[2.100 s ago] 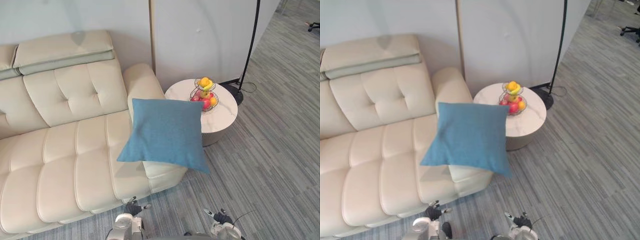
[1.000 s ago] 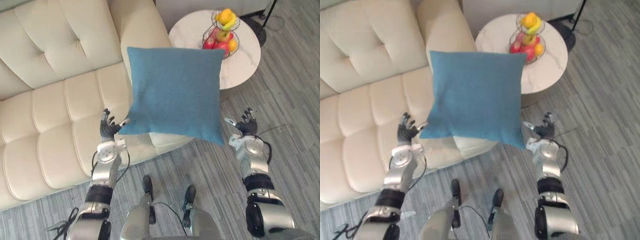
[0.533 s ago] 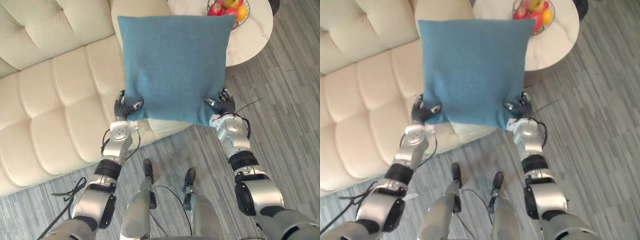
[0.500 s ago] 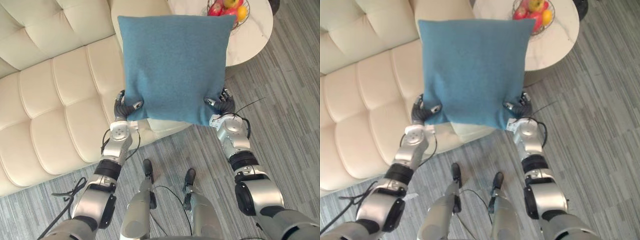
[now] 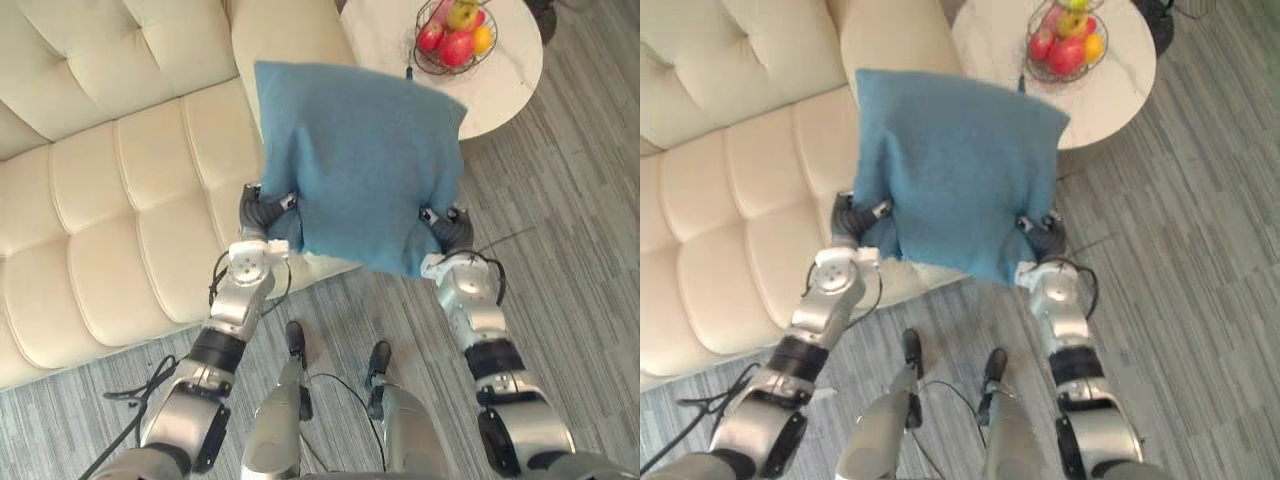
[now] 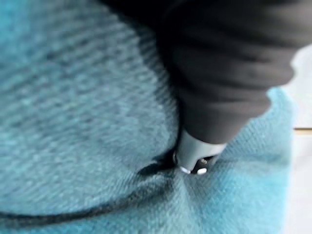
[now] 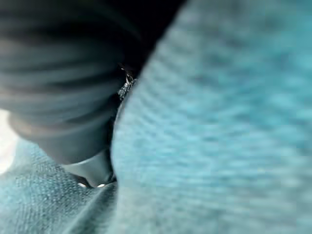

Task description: Pick up cushions and gather them together orderly.

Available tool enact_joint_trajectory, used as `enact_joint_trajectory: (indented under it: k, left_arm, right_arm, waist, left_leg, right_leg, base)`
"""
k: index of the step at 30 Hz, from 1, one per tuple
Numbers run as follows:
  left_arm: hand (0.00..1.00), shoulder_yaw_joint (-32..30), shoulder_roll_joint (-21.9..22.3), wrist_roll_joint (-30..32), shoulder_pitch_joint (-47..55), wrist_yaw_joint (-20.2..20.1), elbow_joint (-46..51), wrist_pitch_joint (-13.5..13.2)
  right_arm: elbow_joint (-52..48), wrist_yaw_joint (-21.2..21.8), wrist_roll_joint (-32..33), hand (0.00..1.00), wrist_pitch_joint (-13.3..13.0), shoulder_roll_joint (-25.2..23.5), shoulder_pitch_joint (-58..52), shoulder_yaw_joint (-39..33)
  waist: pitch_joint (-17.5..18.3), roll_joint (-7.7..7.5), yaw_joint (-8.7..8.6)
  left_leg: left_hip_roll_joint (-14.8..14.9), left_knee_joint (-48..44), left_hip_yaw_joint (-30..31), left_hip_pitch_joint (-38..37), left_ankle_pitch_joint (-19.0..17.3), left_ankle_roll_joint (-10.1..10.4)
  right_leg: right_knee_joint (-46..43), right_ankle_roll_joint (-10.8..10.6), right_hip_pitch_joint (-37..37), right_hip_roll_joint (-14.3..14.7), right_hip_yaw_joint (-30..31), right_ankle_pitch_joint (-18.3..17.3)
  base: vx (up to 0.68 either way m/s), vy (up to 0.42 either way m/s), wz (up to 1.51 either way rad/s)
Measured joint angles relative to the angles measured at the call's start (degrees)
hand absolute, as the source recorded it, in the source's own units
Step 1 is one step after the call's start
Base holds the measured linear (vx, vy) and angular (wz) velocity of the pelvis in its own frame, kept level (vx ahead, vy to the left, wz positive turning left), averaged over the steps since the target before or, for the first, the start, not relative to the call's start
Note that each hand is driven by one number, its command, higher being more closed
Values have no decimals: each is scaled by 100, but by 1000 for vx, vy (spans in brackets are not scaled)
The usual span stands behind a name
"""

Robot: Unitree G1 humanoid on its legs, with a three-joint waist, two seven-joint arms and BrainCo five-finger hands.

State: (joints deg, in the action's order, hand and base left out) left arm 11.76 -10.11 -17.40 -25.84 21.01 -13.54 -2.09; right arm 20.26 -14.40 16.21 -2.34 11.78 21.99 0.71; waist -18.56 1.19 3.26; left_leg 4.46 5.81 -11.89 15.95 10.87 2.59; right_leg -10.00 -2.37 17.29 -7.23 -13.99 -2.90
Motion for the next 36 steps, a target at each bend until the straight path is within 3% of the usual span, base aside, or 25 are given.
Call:
enact_joint_trajectory:
  k: [7,15,23,26,30,32,33,34,35,36]
  left_arm:
    - [100,138,228,-17,1487,-202,830,5]
    - [100,122,501,-18,3259,-585,1952,15]
    - [100,116,698,-22,4076,-899,2360,14]
    - [100,115,703,-37,4277,-915,2434,28]
    - [100,113,717,-70,4325,-992,2498,29]
    - [100,116,766,-80,4314,-1005,2497,36]
    - [100,121,778,-83,4301,-1013,2497,44]
    - [100,131,810,-84,4298,-1019,2471,46]
    - [100,156,824,-86,4276,-1019,2416,48]
    - [100,181,823,-85,4253,-1019,2378,53]
  right_arm:
    - [-1268,118,-47,100,-1,-310,-1530,-70]
    - [-2278,485,-282,100,-4,-787,-3105,-71]
    - [-2635,732,-513,100,-24,-861,-3748,-48]
    - [-2635,766,-513,100,-24,-862,-3825,-18]
    - [-2636,764,-512,100,-24,-848,-3830,-21]
    - [-2640,754,-516,100,-24,-838,-3822,-70]
    - [-2642,740,-517,100,-28,-839,-3818,-91]
    - [-2639,733,-517,100,-32,-825,-3805,-130]
    - [-2606,725,-517,100,-32,-836,-3787,-179]
    - [-2590,706,-514,100,-29,-852,-3786,-209]
  waist:
    - [83,37,-21]
    - [828,85,-11]
    - [1400,95,8]
    - [1448,108,29]
    - [1442,91,70]
    - [1455,101,91]
    - [1416,18,95]
    - [1464,96,136]
    - [1562,145,128]
    - [1650,46,58]
  left_leg:
    - [-9,7,197,-433,-85,83]
    - [-107,9,379,-799,-131,63]
    - [-203,13,436,-1241,-325,51]
    - [-189,7,483,-1306,-333,57]
    - [-156,-870,718,-705,-713,113]
    - [143,-1433,68,-388,-1142,6]
    - [267,-1705,-152,-361,-1202,-238]
    - [461,-1978,-371,-300,-1234,-376]
    - [447,-1778,-399,-320,-1100,-220]
    - [330,-1504,-420,-327,-1039,-336]
  right_leg:
    - [58,-48,-551,11,-146,-73]
    - [-137,-133,-987,-163,-421,-301]
    - [-350,-209,-1378,-309,-471,-556]
    - [-338,-210,-1544,-280,-556,-571]
    - [-431,-190,-1539,-293,-872,-581]
    - [-310,-135,-1659,-337,-1253,-546]
    - [-289,-126,-1685,-419,-1336,-547]
    - [-323,-163,-1756,-409,-1430,-567]
    - [-355,-217,-1771,-405,-1505,-573]
    - [-309,-266,-1744,-526,-1616,-513]
  base:
    - [1,7,13]
    - [41,13,19]
    - [20,8,6]
    - [7,-26,13]
    - [-14,-16,39]
    - [-27,48,62]
    - [12,100,63]
    - [31,68,59]
    - [61,67,61]
    - [90,79,87]
